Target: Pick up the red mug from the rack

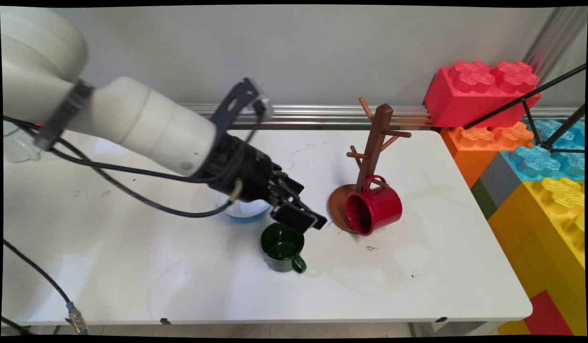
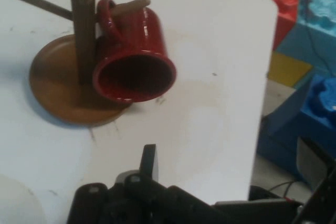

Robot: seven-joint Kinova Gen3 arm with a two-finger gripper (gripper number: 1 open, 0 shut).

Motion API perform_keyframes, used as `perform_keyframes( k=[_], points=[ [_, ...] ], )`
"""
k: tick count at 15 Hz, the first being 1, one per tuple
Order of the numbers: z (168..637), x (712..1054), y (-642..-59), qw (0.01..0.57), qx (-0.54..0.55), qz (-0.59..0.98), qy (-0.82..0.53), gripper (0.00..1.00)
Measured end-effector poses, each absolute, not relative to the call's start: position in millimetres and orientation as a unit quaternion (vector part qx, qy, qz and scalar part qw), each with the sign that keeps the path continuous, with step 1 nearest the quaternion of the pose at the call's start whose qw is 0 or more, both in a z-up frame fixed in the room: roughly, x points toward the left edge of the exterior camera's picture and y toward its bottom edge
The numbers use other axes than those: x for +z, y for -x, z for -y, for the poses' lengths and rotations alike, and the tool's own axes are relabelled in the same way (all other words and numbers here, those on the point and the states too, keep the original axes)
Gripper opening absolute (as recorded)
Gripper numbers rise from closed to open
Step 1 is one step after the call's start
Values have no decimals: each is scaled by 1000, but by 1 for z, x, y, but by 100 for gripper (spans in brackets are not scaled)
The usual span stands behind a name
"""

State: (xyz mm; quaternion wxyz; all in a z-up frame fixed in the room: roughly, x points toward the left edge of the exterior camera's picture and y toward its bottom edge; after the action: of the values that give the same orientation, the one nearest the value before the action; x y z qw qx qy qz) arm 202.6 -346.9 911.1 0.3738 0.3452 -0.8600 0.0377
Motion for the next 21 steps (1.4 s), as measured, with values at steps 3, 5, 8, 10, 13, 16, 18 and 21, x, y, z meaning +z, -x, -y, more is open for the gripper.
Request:
perform_keyframes(
  k=[3, 5, 8, 10, 13, 16, 18, 21],
  points=[
    [354, 904, -178, 349, 47, 860, -369, 100],
    [357, 901, -167, 341, 49, 859, -380, 100],
    [363, 891, -145, 337, 48, 853, -396, 100],
    [365, 885, -137, 336, 48, 850, -403, 100],
    [371, 871, -124, 336, 49, 845, -413, 100],
    [377, 855, -113, 340, 50, 840, -420, 100],
    [380, 848, -109, 344, 51, 837, -423, 100],
    [385, 833, -102, 351, 49, 832, -426, 100]
  ],
)
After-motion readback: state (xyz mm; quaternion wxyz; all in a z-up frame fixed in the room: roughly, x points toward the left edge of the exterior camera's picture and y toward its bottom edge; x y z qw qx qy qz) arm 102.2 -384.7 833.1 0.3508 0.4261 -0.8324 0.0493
